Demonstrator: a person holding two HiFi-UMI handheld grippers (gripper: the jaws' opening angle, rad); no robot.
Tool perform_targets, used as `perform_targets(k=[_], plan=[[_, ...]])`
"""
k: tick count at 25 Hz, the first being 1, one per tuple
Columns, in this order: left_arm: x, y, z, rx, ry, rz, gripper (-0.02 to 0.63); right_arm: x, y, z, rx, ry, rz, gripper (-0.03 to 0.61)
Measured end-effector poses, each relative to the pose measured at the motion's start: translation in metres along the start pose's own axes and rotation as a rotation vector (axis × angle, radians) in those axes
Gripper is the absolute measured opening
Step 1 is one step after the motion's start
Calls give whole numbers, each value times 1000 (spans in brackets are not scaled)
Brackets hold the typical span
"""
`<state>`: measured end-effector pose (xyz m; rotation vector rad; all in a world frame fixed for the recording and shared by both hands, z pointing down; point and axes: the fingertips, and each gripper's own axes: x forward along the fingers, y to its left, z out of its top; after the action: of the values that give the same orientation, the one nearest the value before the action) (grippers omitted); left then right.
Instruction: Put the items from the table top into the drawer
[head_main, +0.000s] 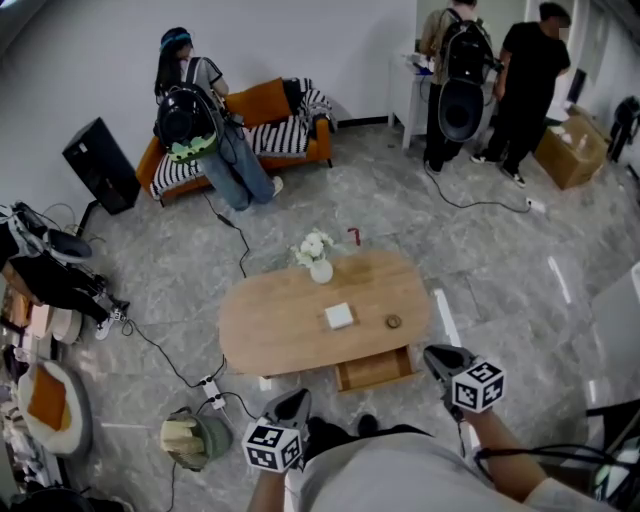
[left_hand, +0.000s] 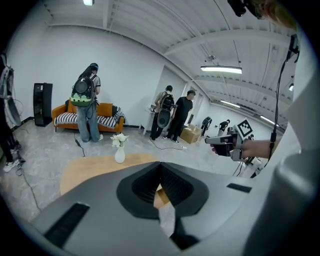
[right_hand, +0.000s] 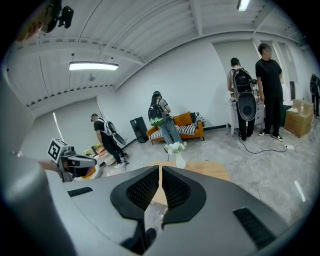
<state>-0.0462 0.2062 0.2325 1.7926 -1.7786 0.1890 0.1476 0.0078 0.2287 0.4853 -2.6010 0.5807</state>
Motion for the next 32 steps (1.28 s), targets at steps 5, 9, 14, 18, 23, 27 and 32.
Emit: perform_targets(k=[5, 9, 14, 18, 23, 27, 32], plan=[[17, 13, 10, 22, 34, -29, 1, 7, -7, 2, 35, -9, -32, 41], [32, 28, 21, 40, 57, -68, 2, 14, -12, 0, 80, -21, -80, 41], [53, 49, 32, 72, 95, -124, 2, 24, -6, -4, 138, -35, -127, 41], [71, 64, 42, 98, 130, -167, 2, 34, -1, -6, 180, -31, -157, 42], [93, 83, 45, 106, 180, -207, 2, 54, 8, -4, 248, -46, -168, 43], [110, 97, 42, 91, 209, -217, 2, 69, 14, -7, 278, -39, -167, 43], [137, 111, 39, 48, 230, -211, 2, 92, 10, -16, 305, -6, -158, 43]])
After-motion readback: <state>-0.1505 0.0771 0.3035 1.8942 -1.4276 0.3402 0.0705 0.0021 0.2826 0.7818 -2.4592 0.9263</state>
